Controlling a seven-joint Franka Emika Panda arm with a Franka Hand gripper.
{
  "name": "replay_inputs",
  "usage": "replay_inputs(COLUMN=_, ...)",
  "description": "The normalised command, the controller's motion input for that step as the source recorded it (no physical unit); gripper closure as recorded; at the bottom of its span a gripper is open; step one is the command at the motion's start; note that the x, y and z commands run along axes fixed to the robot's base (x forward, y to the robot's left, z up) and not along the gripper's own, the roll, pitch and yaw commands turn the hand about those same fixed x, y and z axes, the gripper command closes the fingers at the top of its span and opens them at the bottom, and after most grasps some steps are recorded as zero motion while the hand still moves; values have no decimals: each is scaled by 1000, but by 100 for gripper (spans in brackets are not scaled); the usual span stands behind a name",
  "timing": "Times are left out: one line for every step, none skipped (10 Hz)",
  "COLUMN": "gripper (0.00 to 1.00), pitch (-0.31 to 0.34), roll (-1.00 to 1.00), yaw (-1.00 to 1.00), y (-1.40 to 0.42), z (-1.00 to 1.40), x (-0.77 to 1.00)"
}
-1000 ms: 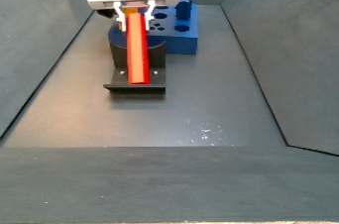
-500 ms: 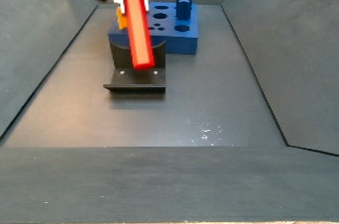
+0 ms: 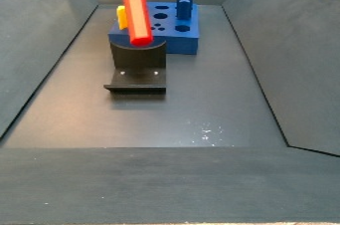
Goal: Pick up the hexagon object. Move up. Place the hexagon object on the fixture. Regrasp the hexagon object. Move to above the board. Insert the hexagon object.
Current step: Move to above the board.
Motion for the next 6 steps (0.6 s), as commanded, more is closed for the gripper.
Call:
replay_inputs(gripper=100, pitch=-89, roll=10, yaw=54, y=-105, z=1000, x=48)
replay_inputs(gripper=100, pitch=-71, roll=9, yaw=32, y=-102, z=1000, x=46)
replay_inputs(gripper=100, pitch=-33, roll=7, yaw=-10, y=-93, z=1000, x=44)
replay_inputs(gripper=100, pitch=2, roll=9, yaw=-35, y=-84, z=1000, x=40)
replay_inputs(gripper=100, pitch=47, roll=11, yaw=-48, y=-73, z=1000, x=35)
replay_inputs(gripper=100, pitch=72, roll=7, yaw=-43, y=-70, z=1000, x=36)
